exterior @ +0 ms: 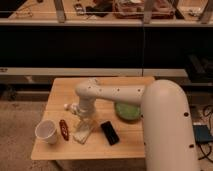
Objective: Place the white sponge in the ceramic bowl
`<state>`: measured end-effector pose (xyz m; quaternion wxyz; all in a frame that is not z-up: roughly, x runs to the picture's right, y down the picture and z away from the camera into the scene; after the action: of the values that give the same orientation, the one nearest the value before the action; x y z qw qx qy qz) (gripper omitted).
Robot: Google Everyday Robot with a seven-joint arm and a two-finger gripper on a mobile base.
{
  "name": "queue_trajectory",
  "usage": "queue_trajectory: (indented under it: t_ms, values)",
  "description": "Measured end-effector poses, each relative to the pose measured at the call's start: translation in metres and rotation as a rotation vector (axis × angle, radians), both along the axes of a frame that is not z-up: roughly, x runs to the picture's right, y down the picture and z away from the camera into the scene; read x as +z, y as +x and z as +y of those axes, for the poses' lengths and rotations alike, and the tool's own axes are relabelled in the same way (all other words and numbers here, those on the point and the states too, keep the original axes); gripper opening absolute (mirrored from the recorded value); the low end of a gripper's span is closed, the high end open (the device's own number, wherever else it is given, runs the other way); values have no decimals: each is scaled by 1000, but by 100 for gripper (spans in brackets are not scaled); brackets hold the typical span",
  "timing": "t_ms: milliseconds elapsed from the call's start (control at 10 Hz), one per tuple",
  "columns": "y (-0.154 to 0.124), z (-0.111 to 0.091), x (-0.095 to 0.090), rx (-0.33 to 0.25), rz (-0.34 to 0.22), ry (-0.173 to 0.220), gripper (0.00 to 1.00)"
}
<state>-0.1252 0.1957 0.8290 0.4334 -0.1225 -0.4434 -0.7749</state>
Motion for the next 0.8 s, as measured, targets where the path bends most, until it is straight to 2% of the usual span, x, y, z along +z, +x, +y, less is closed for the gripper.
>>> queue_trajectory:
  t_ms: [100,200,400,500,600,800]
  values:
    - [1,2,-1,-14,1,2,34]
    - [0,5,-3,-49,-1,9,21]
    - [-5,6,-8,-97,-5,27,5]
    - [-8,5,-11,-113,-8,34,1]
    - [-13,1,-17,-103,-17,34,0]
    - [-16,-21,-32,-31,-44,40,0]
